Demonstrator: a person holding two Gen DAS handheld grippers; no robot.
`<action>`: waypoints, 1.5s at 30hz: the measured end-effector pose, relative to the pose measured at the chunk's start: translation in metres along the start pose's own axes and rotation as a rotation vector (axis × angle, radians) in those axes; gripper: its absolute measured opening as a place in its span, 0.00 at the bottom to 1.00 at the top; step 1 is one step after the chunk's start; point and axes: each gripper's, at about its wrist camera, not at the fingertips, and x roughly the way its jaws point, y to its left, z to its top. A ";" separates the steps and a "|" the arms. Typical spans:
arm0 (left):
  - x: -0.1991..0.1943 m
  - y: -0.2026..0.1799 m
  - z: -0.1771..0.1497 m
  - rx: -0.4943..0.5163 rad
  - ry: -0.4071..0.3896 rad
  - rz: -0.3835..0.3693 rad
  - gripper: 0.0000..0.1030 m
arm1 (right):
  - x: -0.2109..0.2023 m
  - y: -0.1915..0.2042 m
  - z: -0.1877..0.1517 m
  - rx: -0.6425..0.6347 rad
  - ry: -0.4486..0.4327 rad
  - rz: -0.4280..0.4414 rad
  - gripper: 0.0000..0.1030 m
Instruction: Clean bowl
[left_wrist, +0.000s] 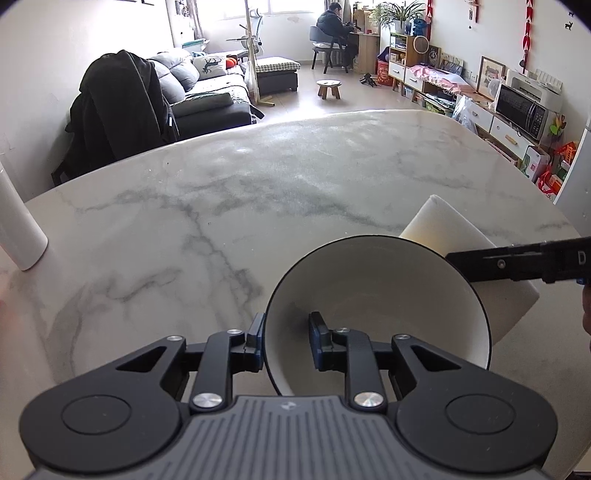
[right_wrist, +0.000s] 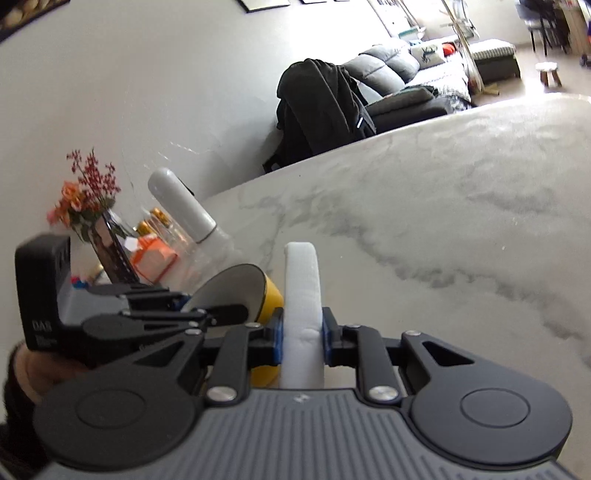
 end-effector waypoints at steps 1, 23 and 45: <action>0.000 -0.001 0.000 0.002 0.000 0.000 0.26 | 0.002 -0.005 0.001 0.038 -0.002 0.016 0.21; -0.001 -0.008 0.000 0.036 0.029 0.035 0.29 | -0.011 -0.017 -0.005 0.185 -0.089 0.094 0.21; -0.001 -0.025 0.003 0.036 0.066 0.149 0.35 | -0.034 -0.013 -0.023 0.145 -0.116 0.146 0.21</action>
